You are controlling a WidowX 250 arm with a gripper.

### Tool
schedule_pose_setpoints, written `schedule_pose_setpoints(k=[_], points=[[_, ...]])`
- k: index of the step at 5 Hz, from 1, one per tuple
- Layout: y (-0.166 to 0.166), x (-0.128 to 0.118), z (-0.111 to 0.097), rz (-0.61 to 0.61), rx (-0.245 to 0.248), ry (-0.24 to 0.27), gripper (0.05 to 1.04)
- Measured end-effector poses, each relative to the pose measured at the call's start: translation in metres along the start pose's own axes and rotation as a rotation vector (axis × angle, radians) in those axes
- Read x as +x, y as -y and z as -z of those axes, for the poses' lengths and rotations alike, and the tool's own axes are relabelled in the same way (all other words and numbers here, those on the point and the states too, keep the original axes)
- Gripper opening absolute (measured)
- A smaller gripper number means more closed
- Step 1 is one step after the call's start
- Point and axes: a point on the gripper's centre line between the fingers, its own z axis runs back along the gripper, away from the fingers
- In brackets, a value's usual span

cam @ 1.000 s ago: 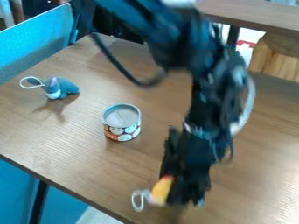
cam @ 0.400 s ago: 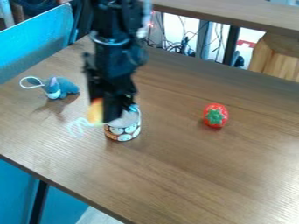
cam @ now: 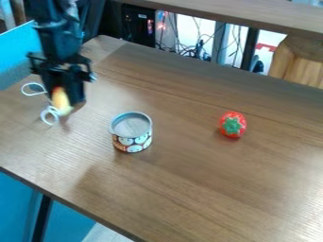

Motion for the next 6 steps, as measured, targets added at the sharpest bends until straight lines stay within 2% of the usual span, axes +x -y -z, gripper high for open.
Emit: schedule_pose_setpoints(k=[1, 2, 3, 4, 5, 6], points=[[-0.046, -0.002, 0.005, -0.076, 0.007, -0.061, 0.441], [-0.095, -0.006, 0.027, -0.134, 0.024, -0.170, 0.441], [-0.111, -0.020, 0.045, -0.248, 0.081, -0.294, 0.441], [-0.115, -0.017, 0.070, -0.307, 0.083, -0.328, 0.441], [-0.117, -0.011, 0.070, -0.323, 0.100, -0.310, 0.489], [-0.110, -0.006, 0.069, -0.270, 0.072, -0.266, 0.789]])
